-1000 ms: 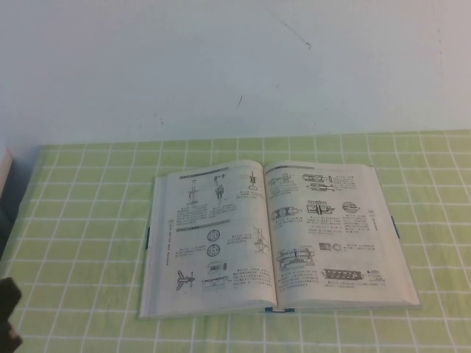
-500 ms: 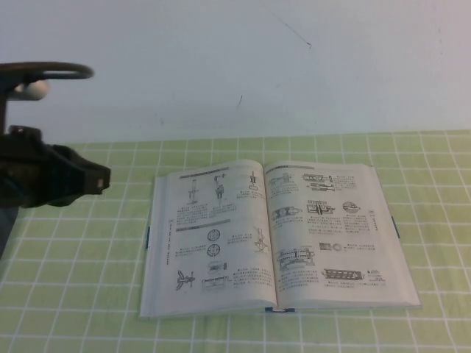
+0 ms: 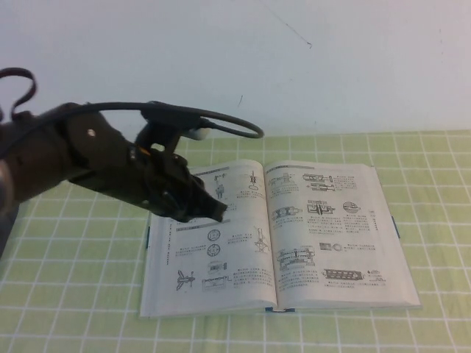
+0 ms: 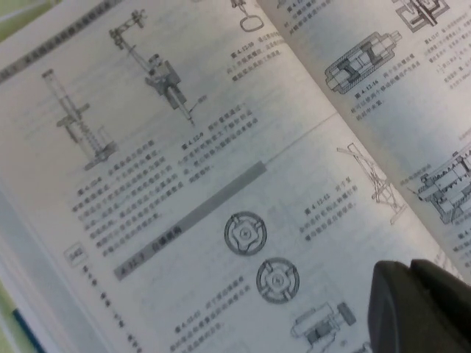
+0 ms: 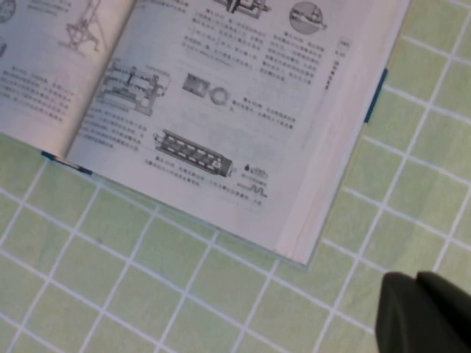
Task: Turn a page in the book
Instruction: Open the closed book
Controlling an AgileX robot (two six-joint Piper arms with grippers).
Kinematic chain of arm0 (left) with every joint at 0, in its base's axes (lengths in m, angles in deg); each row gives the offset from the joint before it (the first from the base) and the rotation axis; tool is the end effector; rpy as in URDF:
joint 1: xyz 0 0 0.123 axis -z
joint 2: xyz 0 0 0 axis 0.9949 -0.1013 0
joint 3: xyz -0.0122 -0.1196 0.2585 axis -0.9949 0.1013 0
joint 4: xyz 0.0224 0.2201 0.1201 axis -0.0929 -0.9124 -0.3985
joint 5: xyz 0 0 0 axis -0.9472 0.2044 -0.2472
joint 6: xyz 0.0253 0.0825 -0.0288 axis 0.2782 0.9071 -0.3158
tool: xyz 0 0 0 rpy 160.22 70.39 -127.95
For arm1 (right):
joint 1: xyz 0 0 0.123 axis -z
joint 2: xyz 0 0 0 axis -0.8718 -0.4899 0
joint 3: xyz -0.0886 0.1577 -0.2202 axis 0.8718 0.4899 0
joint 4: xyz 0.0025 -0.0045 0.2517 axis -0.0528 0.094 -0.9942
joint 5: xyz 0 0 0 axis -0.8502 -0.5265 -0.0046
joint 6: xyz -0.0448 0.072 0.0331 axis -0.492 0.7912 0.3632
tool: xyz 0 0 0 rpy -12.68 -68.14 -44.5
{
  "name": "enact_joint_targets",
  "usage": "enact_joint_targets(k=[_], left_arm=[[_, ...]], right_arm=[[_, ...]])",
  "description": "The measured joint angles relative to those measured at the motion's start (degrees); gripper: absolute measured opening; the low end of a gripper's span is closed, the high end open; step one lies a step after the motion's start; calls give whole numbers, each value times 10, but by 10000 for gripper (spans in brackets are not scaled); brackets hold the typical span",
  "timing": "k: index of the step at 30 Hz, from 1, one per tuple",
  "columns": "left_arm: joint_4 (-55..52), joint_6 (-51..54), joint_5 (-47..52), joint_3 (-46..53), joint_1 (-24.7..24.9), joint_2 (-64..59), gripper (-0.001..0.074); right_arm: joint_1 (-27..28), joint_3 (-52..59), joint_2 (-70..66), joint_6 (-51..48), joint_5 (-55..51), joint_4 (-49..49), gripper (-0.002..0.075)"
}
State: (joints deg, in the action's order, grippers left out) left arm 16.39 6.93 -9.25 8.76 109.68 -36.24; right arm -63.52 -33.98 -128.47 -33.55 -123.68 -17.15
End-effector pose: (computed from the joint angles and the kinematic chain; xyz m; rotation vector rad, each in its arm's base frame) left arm 0.3056 -0.1756 0.2632 0.7099 2.3881 -0.5511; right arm 0.2362 0.0347 0.3022 -0.4891 2.5008 0.2467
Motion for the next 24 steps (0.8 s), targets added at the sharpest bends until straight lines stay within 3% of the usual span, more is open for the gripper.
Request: enact_joint_targets(k=[9,21,24], left_arm=[[12,-1,-19,-91,40,-135,-4],[104,34,-45,-146,40,-243,-4],[117,49,-47,-147,40,-247,-4]], right_arm=[[-53,-94,-93,-1,-46,0,4],[-54,-123,-190,0,-18,-13,10],[-54,-123,-207,-1,0,-13,48]])
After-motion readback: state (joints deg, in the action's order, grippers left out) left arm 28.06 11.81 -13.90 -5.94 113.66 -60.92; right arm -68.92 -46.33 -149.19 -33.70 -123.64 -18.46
